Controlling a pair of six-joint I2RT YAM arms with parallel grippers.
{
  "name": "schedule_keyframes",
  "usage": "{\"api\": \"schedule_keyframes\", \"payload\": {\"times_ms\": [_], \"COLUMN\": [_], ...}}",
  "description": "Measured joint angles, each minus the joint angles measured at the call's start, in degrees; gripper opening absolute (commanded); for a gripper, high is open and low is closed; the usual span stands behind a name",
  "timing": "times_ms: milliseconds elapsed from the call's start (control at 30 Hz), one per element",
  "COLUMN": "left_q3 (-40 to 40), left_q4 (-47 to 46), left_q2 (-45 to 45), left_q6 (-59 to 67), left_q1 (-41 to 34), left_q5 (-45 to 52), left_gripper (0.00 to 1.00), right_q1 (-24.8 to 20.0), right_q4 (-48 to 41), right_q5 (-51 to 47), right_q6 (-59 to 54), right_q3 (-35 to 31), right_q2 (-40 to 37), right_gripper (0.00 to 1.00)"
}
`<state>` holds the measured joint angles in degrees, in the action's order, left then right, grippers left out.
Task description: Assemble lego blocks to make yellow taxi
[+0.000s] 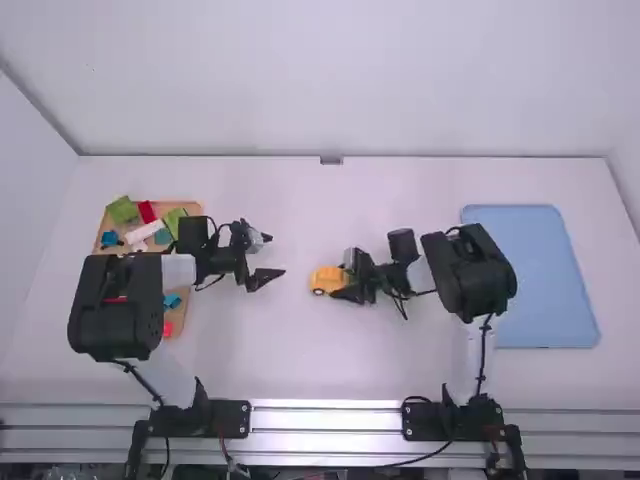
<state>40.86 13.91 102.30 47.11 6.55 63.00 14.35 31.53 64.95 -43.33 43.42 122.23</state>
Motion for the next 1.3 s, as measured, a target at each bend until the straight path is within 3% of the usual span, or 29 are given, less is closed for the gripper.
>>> {"api": "schedule_keyframes", "payload": {"times_ms": [133,200,367,533,767,867,1033,1067,1100,1300], "left_q3": [0.00,0.00,0.00,0.00,0.00,0.00,0.00,0.00,0.00,0.00], "left_q4": [1.55,2.69,5.64,8.48,9.86,11.41,11.58,11.58,11.47,7.21], "left_q2": [0.00,0.00,0.00,0.00,0.00,0.00,-0.57,-1.03,-2.05,-10.51], "left_q6": [-9.25,-15.19,-23.74,-31.06,-39.89,-43.93,-48.57,-49.20,-49.99,-51.49], "left_q1": [-0.76,-1.66,-2.21,-2.25,-3.72,-6.21,-9.88,-10.56,-11.52,-14.91], "left_q5": [-8.44,-14.71,-22.38,-26.32,-36.50,-42.51,-50.27,-51.60,-53.59,-60.15], "left_gripper": [0.99,0.99,0.99,0.99,0.99,0.99,0.99,0.99,0.99,0.99], "right_q1": [-6.29,-11.30,-19.65,-30.12,-43.54,-47.01,-48.13,-48.11,-48.11,-47.82], "right_q4": [-6.19,-15.65,-30.84,-33.40,-26.47,-23.43,-21.20,-21.22,-21.31,-23.37], "right_q5": [-3.65,-9.75,-25.53,-42.47,-50.95,-52.37,-53.18,-53.18,-53.18,-54.86], "right_q6": [5.55,7.41,8.87,11.43,18.62,20.59,21.79,21.92,22.29,23.43], "right_q3": [-1.09,-2.05,-2.58,-2.58,-2.58,-2.58,-2.67,-2.69,-2.69,-2.67], "right_q2": [-9.90,-19.69,-34.84,-45.38,-41.94,-35.82,-29.46,-28.92,-28.59,-29.20], "right_gripper": [0.44,0.47,0.47,0.46,0.47,0.58,0.78,0.84,0.98,0.98]}}
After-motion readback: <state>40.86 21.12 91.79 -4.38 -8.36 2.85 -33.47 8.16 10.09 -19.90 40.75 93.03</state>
